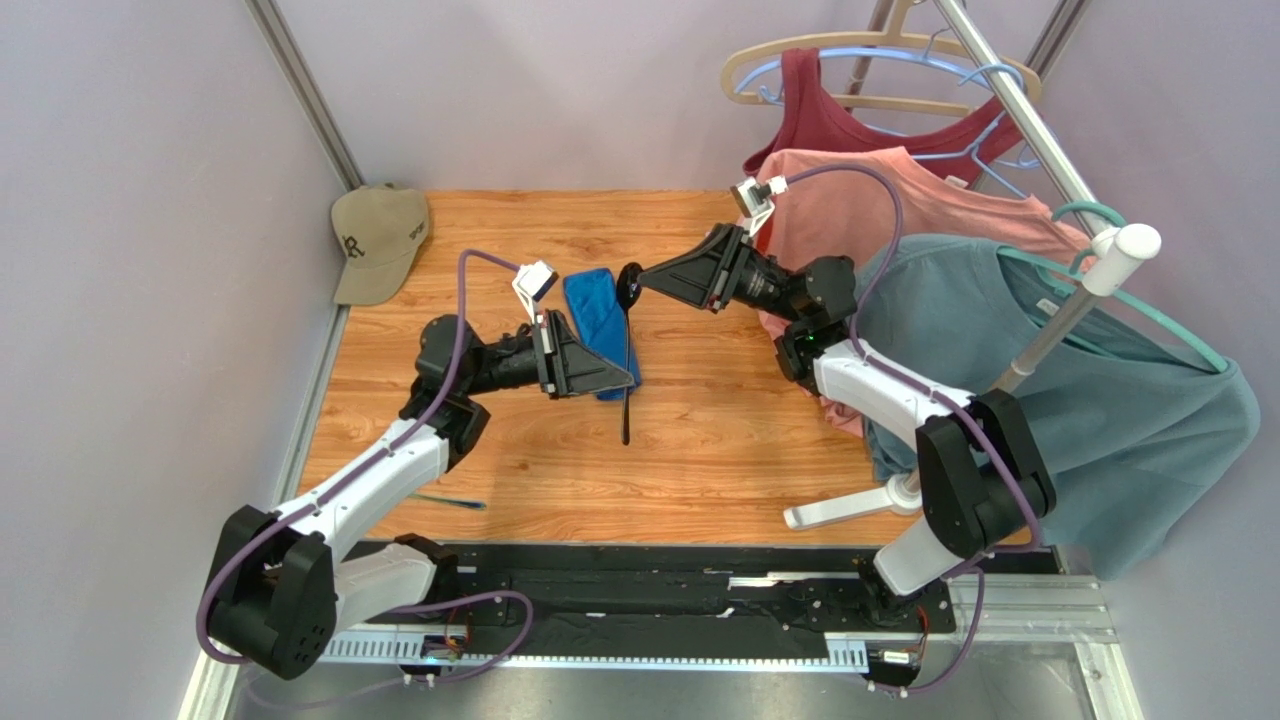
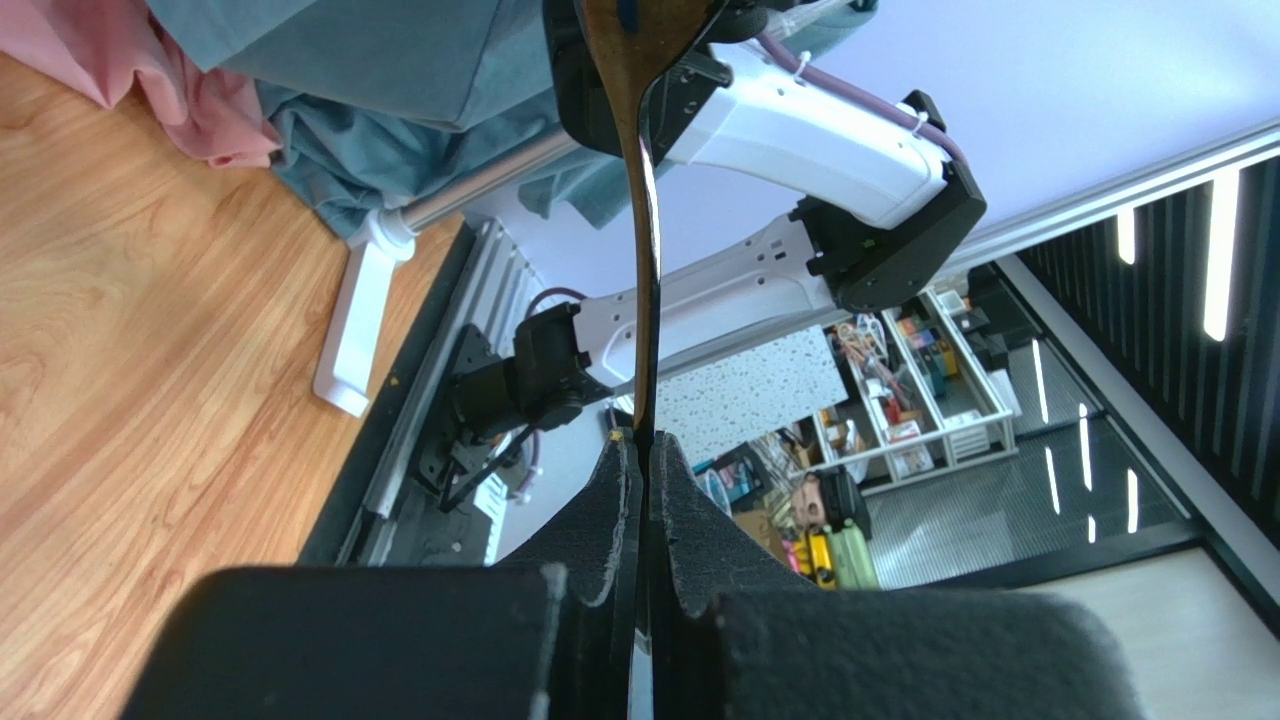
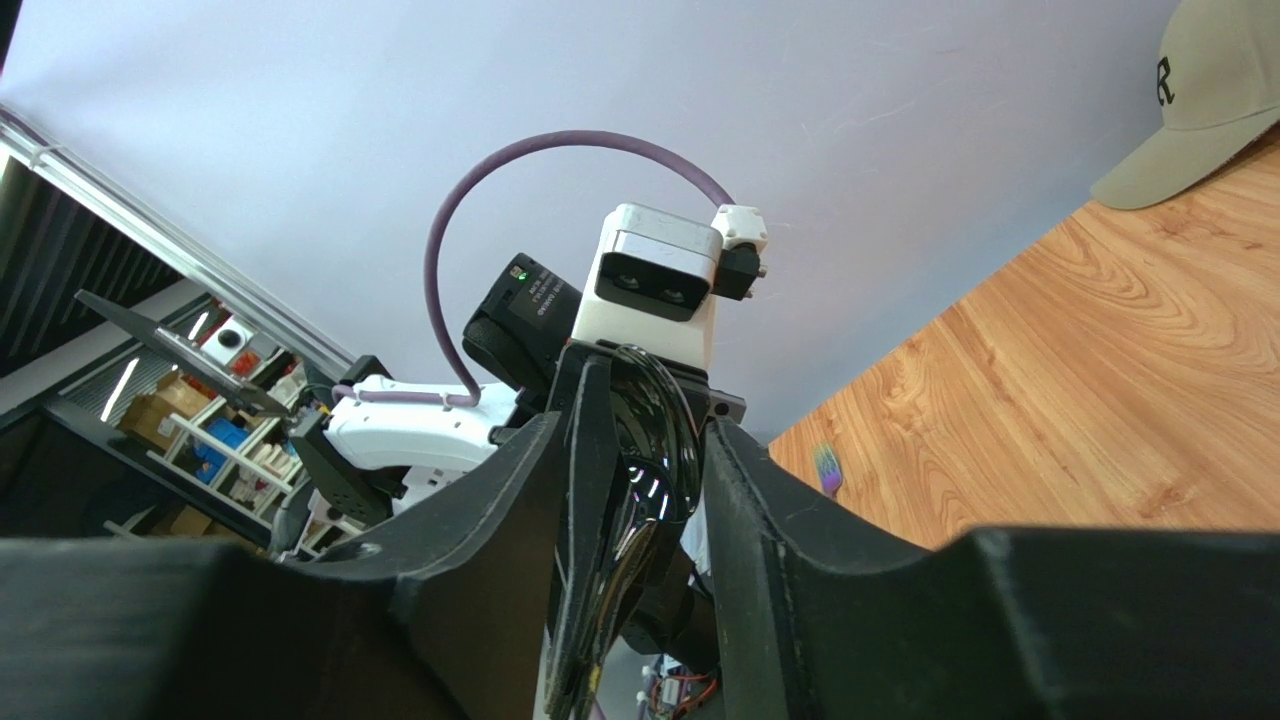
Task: Fold the napkin into a case and place the utensils inside
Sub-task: Pass from the left arm to the right, then move the smaller rectangle folded napkin to the center of the board.
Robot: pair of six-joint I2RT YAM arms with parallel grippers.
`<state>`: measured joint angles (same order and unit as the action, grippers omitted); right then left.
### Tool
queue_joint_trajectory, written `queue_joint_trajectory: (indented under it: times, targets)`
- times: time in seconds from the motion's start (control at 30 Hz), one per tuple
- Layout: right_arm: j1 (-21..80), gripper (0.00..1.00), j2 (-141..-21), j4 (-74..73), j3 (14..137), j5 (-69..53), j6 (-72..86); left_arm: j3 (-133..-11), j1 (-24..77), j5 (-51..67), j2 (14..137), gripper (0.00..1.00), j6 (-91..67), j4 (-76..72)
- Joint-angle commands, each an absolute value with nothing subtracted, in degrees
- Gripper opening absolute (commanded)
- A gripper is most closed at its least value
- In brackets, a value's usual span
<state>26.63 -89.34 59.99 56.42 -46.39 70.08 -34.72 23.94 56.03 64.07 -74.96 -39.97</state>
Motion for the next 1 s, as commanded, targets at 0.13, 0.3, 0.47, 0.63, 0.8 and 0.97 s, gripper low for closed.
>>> queue_joint_trajectory:
  times: [0.13,0.3,0.47,0.63,0.8,0.97]
  targets:
    - [28.0,0.30,-93.2,65.8,59.1,-45.4,71.3,-36.4,23.6,55.9,63.7,0.00,-78.4,-47.3]
    - [28.1,0.00,-95.7,65.8,62.8,-45.1,71.9,-36.8,23.5,56.0,63.8,0.00,-77.4,-45.4]
    - [27.9,0.00,-96.2,53.0,67.9,-44.5,60.1,-42.3,20.0,48.9,59.8,0.23,-59.6,-8.6]
    - [27.9,0.00,-98.3,26.8,80.4,-40.8,38.3,-49.4,19.4,21.1,54.8,0.34,-40.5,18.8]
    - [27.4,0.00,-109.1,16.7,92.7,-38.3,25.3,-46.1,19.3,17.1,58.8,0.02,-46.1,12.5]
    - [26.1,0.00,-121.6,15.2,104.5,-39.5,23.3,-42.9,19.4,13.4,66.8,0.00,-51.1,5.0]
